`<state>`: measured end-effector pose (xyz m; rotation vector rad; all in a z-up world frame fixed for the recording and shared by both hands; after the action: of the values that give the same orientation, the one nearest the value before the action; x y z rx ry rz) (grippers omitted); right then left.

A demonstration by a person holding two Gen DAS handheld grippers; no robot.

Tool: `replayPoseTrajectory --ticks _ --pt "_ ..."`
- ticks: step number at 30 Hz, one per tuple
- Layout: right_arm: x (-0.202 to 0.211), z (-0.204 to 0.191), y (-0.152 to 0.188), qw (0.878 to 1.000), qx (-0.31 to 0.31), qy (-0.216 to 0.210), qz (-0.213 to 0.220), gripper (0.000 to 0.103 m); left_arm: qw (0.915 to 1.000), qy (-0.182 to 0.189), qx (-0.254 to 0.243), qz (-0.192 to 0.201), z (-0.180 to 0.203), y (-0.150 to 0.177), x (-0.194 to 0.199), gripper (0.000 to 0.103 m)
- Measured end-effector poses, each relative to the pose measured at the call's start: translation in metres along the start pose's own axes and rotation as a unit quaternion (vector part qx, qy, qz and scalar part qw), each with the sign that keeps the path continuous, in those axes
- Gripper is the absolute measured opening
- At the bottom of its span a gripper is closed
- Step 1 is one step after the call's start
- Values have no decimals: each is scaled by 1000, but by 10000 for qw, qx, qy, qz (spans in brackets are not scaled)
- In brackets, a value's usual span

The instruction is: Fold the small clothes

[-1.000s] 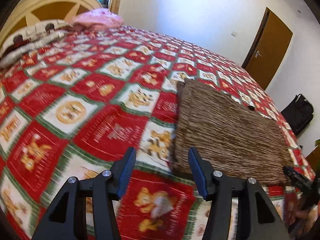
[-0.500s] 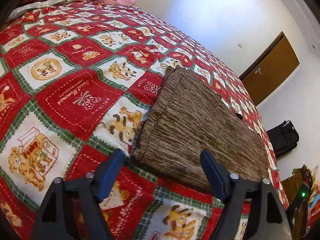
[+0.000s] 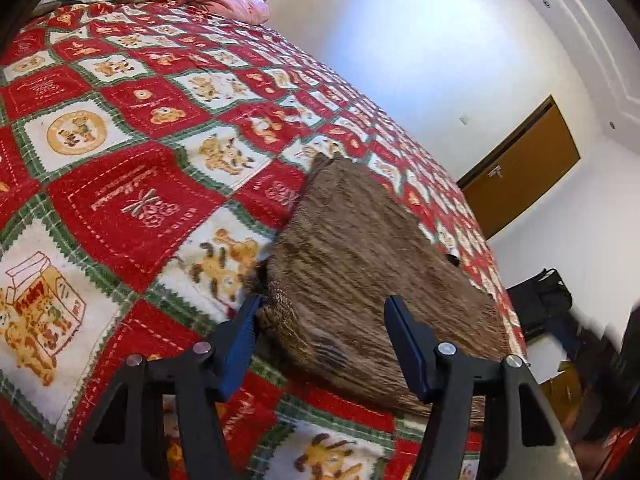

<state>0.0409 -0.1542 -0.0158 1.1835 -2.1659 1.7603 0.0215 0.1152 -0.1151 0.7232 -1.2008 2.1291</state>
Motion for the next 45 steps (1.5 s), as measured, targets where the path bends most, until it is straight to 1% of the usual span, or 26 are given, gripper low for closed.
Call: replayPoseTrajectory --ticks 1,3,5,8,12,13,14,15,17,19,20,21,24,25,26,28,29,30,31,33,34,35,37,40,42,45 --pt "-13 -8 -8 9999 41 -116 -67 74 10000 -30 36 -33 -3 0 -2 64" --pt "-44 -26 -21 9993 224 -233 -206 74 9997 115 220 -72 -10 -1 -3 64" --pt "-87 -41 -31 9976 249 -389 -515 74 9994 154 287 -114 -11 -2 -3 64" --pt "-143 -58 -35 9946 230 -464 -904 74 9994 130 301 -75 -11 -5 -5 64" --pt "-193 -73 -32 9900 286 -504 -1284 74 9994 104 281 143 -10 -5 -5 63" --pt "-202 -76 -32 9890 345 -480 -1353 74 9993 123 282 192 -11 -4 -5 61" --pt "-210 -79 -31 9882 446 -391 -1413 74 9993 105 269 255 -11 -3 -4 53" --pt "-215 -82 -31 9875 525 -340 -1446 74 9993 79 233 278 -12 -3 -6 48" --pt "-230 -91 -28 9834 782 -247 -1616 74 9993 -65 212 303 -15 -3 -11 31" --pt "-242 -97 -26 9806 918 -194 -1722 75 9990 -49 307 310 -19 -4 -12 28" --pt "-248 -100 -25 9790 987 -145 -1779 83 9989 -24 342 309 -20 -5 -12 28" --pt "-255 -104 -21 9758 1157 -10 -1857 87 9989 -20 341 323 -20 -4 -12 28" --pt "-265 -114 -10 9652 1729 423 -1917 87 9989 -75 184 419 -18 -1 -11 28" --pt "-266 -116 -8 9640 1805 469 -1898 86 9988 -88 160 445 -17 0 -11 28" --pt "-266 -116 -8 9642 1802 463 -1888 82 9988 -99 135 460 -16 0 -11 28" --pt "-263 -112 -11 9659 1715 454 -1885 65 9988 -87 136 467 -15 -1 -12 28" --pt "-263 -111 -12 9648 1745 529 -1897 51 9988 -53 165 461 -16 -1 -12 28" --pt "-261 -109 -12 9637 1760 572 -1922 44 9988 -30 189 453 -17 -2 -12 28" --pt "-260 -108 -13 9639 1733 564 -1941 41 9988 -19 209 439 -18 -3 -13 28" --pt "-258 -105 -17 9666 1608 515 -1928 28 9991 -34 149 406 -16 -5 -13 28" --pt "-257 -102 -19 9695 1483 423 -1906 25 9991 -26 113 397 -15 -6 -15 28" --pt "-255 -99 -21 9724 1330 310 -1890 21 9992 -6 73 385 -15 -8 -15 25" --pt "-251 -91 -27 9786 912 31 -1842 18 9993 84 52 352 -16 -12 -17 8" --pt "-238 -76 -34 9836 274 -420 -1733 17 9990 200 -72 401 -12 -12 -11 7" --pt "-227 -65 -40 9836 -276 -842 -1569 17 9975 274 -270 586 -4 -13 -1 7" --pt "-210 -52 -48 9799 -804 -1222 -1354 17 9928 324 -719 904 15 -12 15 7"
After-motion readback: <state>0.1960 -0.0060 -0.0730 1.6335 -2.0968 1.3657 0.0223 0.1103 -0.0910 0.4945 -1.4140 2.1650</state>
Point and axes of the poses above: each gripper's, at about its wrist camera, not at the fingertips, and x roughly against the way its jaws point, z to its right, y to its underside, the point moved 2 cm from there along -x, roughly the way its jaws point, and after that the axes turned 13 degrees about -y, right-handed, at the moved point
